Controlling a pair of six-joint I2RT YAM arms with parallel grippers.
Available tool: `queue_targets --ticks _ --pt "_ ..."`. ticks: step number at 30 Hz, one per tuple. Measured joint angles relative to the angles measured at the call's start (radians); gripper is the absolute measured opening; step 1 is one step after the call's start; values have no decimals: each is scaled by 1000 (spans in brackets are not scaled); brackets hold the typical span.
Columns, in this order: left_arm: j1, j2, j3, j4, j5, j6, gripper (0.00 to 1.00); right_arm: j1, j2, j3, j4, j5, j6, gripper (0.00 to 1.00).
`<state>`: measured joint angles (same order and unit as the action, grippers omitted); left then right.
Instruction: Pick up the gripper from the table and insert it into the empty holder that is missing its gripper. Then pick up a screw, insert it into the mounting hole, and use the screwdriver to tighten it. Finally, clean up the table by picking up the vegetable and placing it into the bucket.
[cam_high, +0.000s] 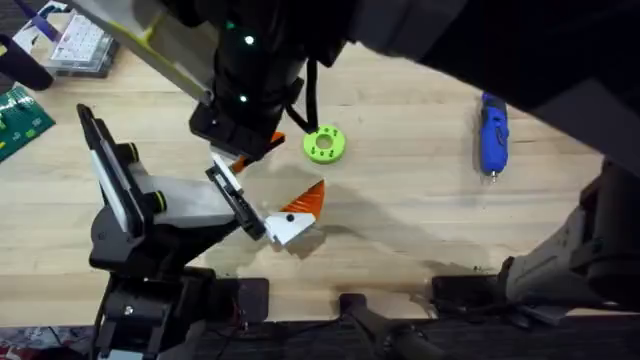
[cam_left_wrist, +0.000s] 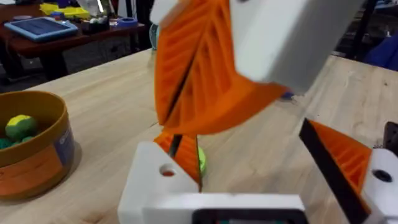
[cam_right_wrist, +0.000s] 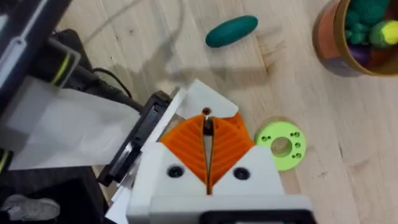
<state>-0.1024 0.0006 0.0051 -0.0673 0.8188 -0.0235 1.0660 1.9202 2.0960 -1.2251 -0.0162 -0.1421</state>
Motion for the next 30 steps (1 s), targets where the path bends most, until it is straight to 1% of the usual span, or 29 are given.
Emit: queue_targets --ticks 9,30 --pt "0 0 0 0 0 0 986 11 0 0 24 0 3 13" --pt "0 0 0 0 0 0 986 11 0 0 10 0 3 13"
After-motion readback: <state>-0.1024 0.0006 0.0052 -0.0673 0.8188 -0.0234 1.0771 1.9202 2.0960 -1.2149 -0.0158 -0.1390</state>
